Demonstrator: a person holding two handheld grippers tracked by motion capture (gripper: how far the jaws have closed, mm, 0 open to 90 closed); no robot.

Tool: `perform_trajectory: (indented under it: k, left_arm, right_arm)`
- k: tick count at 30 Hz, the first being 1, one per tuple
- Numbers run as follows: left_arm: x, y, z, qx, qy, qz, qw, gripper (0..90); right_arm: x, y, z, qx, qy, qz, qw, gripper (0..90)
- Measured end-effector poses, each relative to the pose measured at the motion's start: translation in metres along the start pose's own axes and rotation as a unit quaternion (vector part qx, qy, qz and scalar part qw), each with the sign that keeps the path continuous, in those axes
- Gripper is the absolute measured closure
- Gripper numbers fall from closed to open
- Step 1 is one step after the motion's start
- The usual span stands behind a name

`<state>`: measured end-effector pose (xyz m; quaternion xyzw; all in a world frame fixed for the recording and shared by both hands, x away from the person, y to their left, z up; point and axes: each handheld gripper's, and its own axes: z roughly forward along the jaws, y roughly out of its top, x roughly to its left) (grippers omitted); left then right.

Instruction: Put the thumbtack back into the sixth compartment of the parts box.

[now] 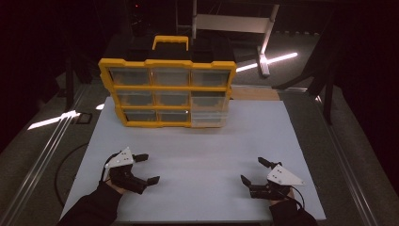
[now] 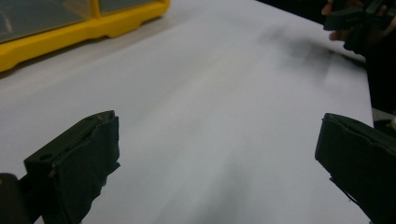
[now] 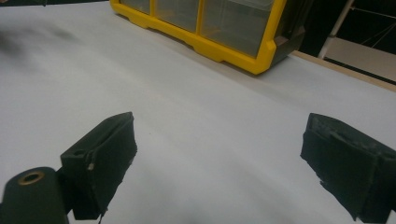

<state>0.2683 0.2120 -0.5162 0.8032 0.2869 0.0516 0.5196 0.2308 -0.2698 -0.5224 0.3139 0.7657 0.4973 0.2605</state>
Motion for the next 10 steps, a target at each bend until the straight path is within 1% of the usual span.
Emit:
perform_trajectory:
  k: [1,2,4,6,7,10]
  left_arm:
    - [0.0000,0.0000,0.0000,0.000,0.000,0.000,1.0000,0.5]
    - [0.0007,-0.0020,0.0001,0.002,0.005,0.001,1.0000,0.5]
    - [0.0008,-0.0025,0.0002,0.000,0.009,0.001,1.0000,0.5]
    - [0.0016,-0.0046,0.0011,-0.006,0.010,-0.006,0.9999,0.5]
    - [0.0020,-0.0052,0.0014,-0.003,0.012,-0.004,0.9999,0.5]
    - [0.0026,-0.0065,0.0016,-0.005,0.012,-0.009,0.9999,0.5]
  right_arm:
    - [0.0000,0.0000,0.0000,0.000,0.000,0.000,1.0000,9.9]
    - [-0.0003,-0.0001,0.0001,0.000,0.000,-0.002,1.0000,9.9]
    - [-0.0004,-0.0001,0.0001,0.000,0.000,-0.001,1.0000,9.9]
    - [-0.0004,-0.0002,0.0002,0.000,0.000,-0.002,1.0000,9.9]
    - [-0.0002,-0.0001,0.0002,0.000,0.000,-0.002,1.0000,10.0]
    - [-0.0003,-0.0003,0.0003,0.001,0.001,-0.005,1.0000,10.0]
